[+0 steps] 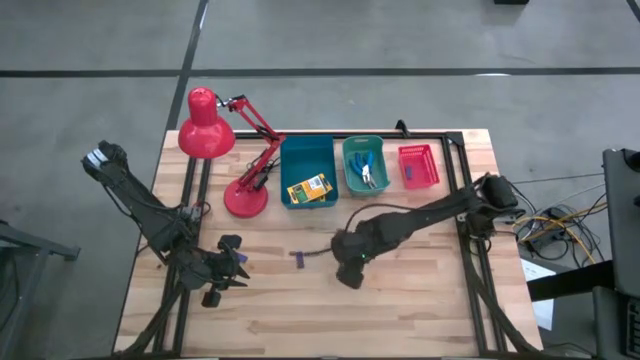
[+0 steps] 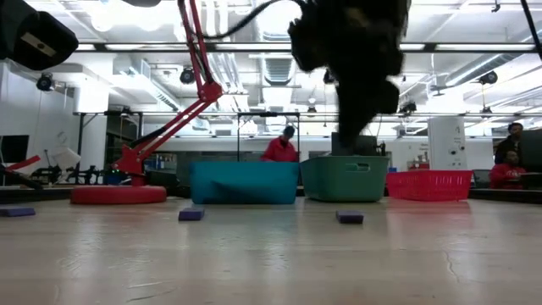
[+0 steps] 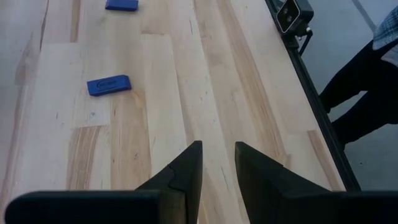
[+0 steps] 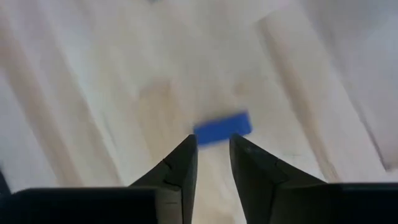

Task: Pick & Place School Supplies
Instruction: Put the blue eraser into the red bin

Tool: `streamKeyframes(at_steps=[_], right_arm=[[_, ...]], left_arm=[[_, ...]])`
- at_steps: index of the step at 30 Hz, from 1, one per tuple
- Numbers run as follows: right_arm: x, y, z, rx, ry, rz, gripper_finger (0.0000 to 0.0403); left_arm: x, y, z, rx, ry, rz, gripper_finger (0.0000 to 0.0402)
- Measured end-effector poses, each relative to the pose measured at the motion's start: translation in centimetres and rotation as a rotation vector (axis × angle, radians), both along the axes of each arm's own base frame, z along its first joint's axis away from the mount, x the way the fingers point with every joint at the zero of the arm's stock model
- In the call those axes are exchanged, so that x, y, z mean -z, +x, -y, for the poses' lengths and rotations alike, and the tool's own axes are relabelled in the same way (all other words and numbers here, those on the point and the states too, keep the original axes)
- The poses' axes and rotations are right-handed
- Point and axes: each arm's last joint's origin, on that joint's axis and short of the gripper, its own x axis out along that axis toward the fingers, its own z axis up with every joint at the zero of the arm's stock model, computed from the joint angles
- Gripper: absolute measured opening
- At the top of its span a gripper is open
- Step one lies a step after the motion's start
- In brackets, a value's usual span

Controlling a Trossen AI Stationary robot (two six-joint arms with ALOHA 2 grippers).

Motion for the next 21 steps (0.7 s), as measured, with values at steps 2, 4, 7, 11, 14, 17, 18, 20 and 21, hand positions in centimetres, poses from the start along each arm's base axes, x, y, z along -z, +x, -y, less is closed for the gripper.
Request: streamKeyframes(at_steps=[2, 4, 7, 11, 14, 17, 18, 20, 21], right_arm=[[-0.8, -0.1, 0.2, 0.170, -0.001, 0.034, 0.0095], [-1.2, -0.2, 0.4, 0.333, 0.021, 0.053, 0.0098], [-1.4, -0.2, 0.6, 0.532, 0.084, 0.056, 0.0101], [-0.8, -0.1, 0.5, 0.715, 0.153, 0.033, 0.0097], [-0.1, 0.2, 0.3, 0.755, 0.194, -0.008, 0.0094], [0.6, 0.4, 0.2, 0.758, 0.208, -0.039, 0.0101], [0.8, 0.4, 0.2, 0.760, 0.208, -0.043, 0.0106], [1.0, 0.5, 0.1, 0.804, 0.219, -0.053, 0.0118], [1.2, 0.5, 0.1, 0.830, 0.226, -0.057, 0.0125]], left_arm=[[0.0, 0.0, 0.0, 0.000, 0.000, 0.000, 0.0099], [0.0, 0.0, 0.0, 0.000, 0.000, 0.000, 0.0099], [0.0, 0.0, 0.0, 0.000, 0.000, 0.000, 0.0099], [0.0, 0.0, 0.0, 0.000, 0.000, 0.000, 0.0099], [0.0, 0.0, 0.0, 0.000, 0.000, 0.000, 0.0099], [0.0, 0.0, 0.0, 0.000, 0.000, 0.000, 0.0099], [0.0, 0.0, 0.0, 0.000, 0.000, 0.000, 0.0099], [0.0, 0.0, 0.0, 0.000, 0.000, 0.000, 0.0099], [0.0, 0.0, 0.0, 0.000, 0.000, 0.000, 0.0099]])
